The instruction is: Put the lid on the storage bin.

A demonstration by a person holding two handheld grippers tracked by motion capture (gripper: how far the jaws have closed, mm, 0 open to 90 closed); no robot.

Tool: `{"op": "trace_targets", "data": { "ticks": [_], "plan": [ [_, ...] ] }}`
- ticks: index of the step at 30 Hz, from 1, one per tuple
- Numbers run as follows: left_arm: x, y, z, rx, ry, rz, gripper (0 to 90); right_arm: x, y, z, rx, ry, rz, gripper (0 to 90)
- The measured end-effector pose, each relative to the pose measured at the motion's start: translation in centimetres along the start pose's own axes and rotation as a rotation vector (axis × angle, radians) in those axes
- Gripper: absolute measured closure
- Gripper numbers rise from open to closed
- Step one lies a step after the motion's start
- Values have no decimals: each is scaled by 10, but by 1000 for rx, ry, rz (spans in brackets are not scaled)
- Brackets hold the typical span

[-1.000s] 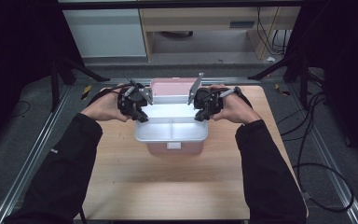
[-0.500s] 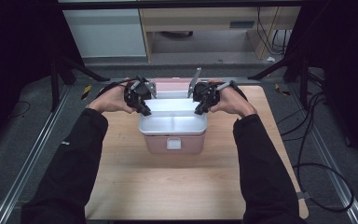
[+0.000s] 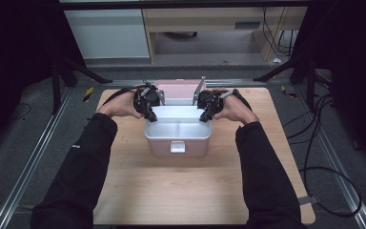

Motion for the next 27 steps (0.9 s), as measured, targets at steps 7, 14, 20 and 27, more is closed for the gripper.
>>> {"op": "trace_targets", "data": {
  "ticks": [7,14,20,27],
  "plan": [
    [2,8,2,-5,-13,-10,858,4,10,0,1,20,-1,843],
    [8,12,4,-40,-42,11,811,6,16,-3,27,34,-7,807],
    [7,-7,7,-91,-117,77,629,6,9,-2,73,107,70,675],
    [17,-35,15,-188,-228,206,444,1,-17,-12,151,178,210,517]
  ]
}}
Point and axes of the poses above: each handheld gripper's, and its own axes: y roughly forward along the jaws, x roughly out of its underside, z roughly to its right, the point moved 1 cm from there along y, roughly forward along the jaws, and after that the axes turned 8 degrees about z, right-handed, at the moved point
